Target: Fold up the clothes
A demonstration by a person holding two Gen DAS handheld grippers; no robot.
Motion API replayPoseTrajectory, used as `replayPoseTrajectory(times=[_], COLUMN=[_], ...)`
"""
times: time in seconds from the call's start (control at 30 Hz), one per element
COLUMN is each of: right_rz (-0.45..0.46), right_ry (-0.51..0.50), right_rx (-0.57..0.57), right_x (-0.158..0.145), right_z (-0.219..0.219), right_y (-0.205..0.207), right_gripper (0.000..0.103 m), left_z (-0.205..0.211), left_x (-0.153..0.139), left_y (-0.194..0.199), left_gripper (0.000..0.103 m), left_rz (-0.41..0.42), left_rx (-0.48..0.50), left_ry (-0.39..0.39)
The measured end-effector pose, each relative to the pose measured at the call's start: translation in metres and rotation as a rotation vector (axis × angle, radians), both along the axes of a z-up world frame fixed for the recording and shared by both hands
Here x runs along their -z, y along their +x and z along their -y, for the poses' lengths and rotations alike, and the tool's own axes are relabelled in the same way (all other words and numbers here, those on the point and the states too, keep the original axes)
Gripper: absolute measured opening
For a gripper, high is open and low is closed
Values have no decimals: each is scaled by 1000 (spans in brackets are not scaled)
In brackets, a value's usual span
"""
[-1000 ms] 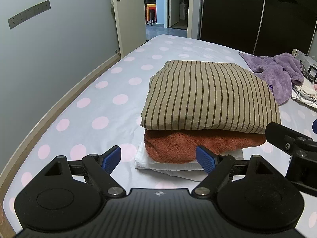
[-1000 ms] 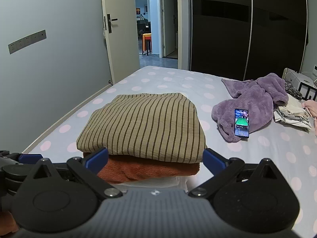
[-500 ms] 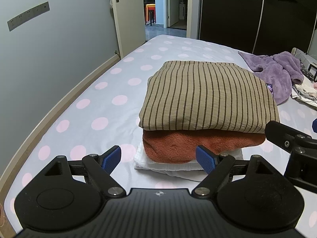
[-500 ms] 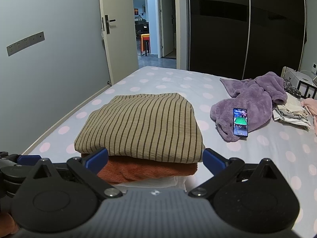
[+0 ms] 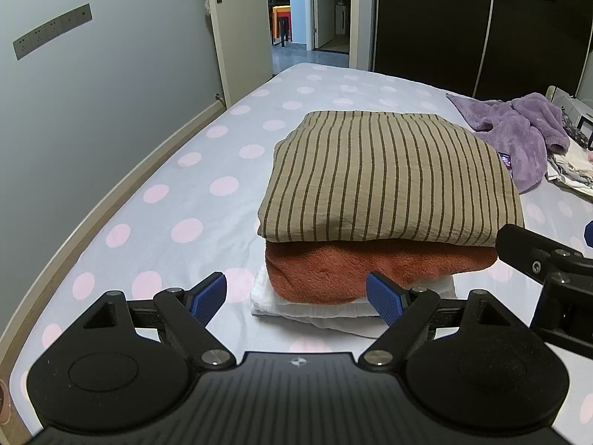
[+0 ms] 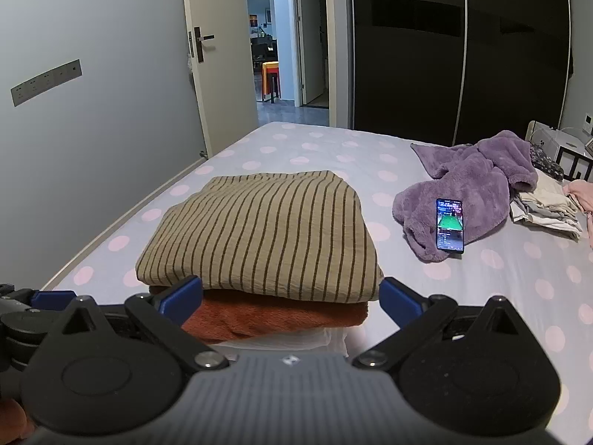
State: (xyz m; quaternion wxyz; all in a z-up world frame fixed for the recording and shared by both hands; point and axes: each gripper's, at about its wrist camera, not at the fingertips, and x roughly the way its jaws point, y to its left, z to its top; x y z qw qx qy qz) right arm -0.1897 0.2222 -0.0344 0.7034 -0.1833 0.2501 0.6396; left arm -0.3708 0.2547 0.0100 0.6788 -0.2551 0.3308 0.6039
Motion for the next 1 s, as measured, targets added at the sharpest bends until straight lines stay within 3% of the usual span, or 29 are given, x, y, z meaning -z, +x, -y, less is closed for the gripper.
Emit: replayPoseTrajectory(times=[1.0], right_rz=[-8], right_ry=[-1], right_rx=[-7], right_x=[4], right_z=[0], right_y=[0], right_gripper=[102], left_z=[4], left_x=[4], left_y=[7], left_gripper=[83], left_rz=[-13], left_rx=[26], left_ry=[-9])
